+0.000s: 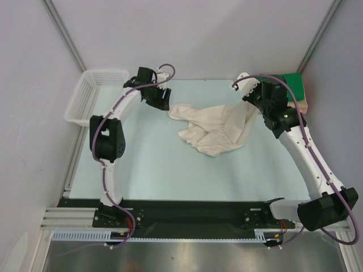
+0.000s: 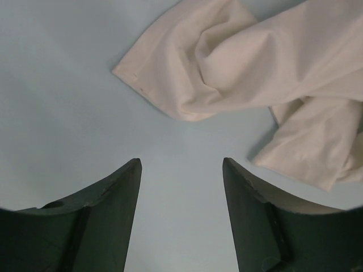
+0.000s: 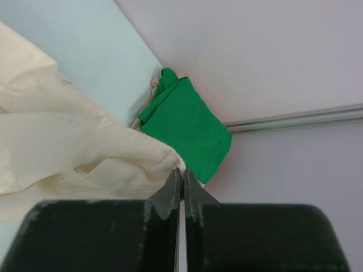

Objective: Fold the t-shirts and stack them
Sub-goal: Flatten the tshirt out

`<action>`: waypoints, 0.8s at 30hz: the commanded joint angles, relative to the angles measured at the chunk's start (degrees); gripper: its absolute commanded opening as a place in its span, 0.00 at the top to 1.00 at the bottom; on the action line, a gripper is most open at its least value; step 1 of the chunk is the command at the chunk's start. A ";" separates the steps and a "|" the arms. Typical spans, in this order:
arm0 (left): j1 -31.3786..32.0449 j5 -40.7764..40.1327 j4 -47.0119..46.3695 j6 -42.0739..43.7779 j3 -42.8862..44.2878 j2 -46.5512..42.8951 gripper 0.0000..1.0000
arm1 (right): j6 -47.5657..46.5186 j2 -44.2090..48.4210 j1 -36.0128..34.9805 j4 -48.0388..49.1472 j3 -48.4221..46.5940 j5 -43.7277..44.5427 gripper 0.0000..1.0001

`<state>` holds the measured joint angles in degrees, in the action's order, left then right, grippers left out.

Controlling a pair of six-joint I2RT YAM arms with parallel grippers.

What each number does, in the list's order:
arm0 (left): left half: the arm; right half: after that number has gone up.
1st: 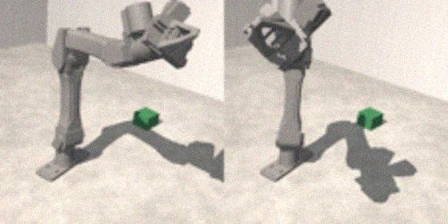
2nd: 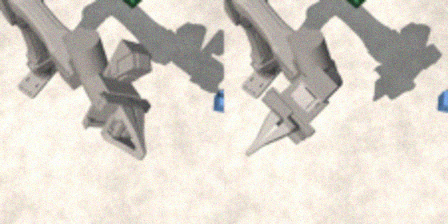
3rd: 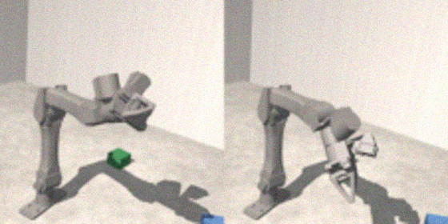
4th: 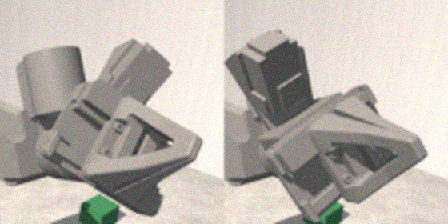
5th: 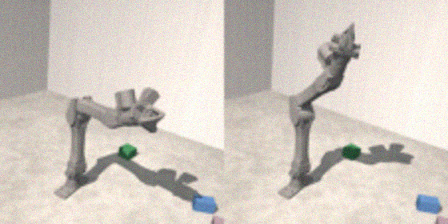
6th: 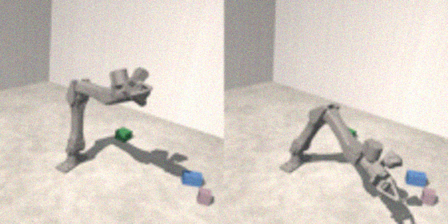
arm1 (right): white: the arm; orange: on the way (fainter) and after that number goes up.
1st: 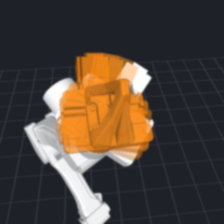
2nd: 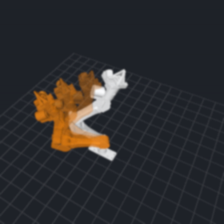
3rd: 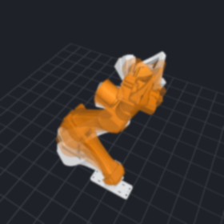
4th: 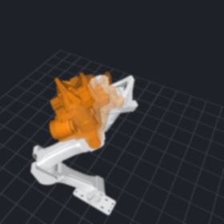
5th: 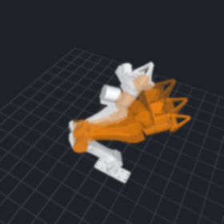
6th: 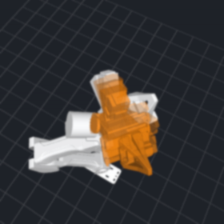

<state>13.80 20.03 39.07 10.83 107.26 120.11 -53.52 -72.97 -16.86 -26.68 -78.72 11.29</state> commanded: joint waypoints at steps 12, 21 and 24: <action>-0.44 -5.70 0.04 -1.34 17.62 17.43 0.34 | 2.98 -2.17 0.60 -0.65 -4.24 1.28 1.00; -0.53 -5.62 -0.04 -1.86 21.84 22.44 0.40 | 3.77 -4.20 -0.10 -2.50 -6.89 2.68 1.00; -0.62 -4.83 0.04 -2.22 23.51 23.06 0.40 | 3.86 -4.90 -0.36 -2.33 -7.06 3.30 1.00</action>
<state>13.52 14.17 40.10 9.98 126.48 143.31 -50.57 -77.30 -16.78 -29.74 -82.96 12.75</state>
